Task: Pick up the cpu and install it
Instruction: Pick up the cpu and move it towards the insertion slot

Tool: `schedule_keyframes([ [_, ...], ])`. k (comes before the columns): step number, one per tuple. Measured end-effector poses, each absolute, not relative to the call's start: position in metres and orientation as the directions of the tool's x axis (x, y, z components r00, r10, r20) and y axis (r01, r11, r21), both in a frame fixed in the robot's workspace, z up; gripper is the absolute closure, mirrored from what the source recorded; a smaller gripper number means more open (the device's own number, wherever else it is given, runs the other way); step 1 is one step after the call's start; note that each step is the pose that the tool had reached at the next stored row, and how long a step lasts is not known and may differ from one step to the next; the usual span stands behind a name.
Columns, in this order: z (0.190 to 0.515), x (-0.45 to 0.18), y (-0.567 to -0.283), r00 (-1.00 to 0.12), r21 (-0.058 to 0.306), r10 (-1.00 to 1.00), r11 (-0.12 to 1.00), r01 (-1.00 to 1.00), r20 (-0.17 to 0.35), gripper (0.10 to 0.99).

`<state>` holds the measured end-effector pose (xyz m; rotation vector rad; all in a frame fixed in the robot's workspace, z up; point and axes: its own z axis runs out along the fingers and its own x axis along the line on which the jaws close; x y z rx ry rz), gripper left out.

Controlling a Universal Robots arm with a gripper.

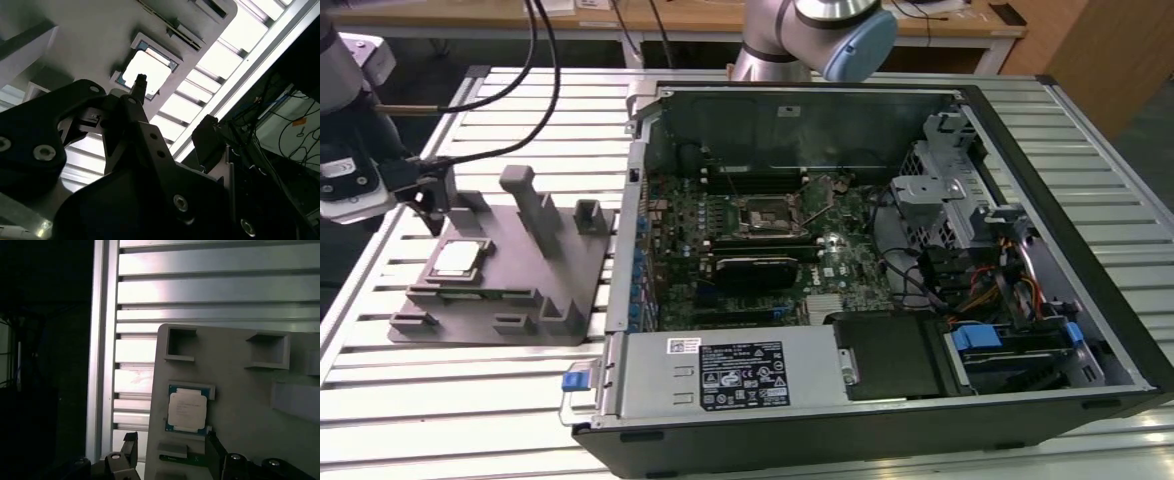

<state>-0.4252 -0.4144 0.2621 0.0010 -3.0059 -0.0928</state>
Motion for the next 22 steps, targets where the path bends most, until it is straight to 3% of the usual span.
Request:
schedule_keyframes([
  [6,0.2604,-0.4208,-0.4144,-0.982,0.039,-0.001,0.999,0.006,0.191,0.439],
  [10,0.2598,-0.4208,-0.4144,-0.981,0.033,0.0,0.999,0.007,0.195,0.439],
  [22,0.257,-0.4219,-0.4148,-0.997,0.034,-0.016,0.999,-0.014,0.076,0.439],
])
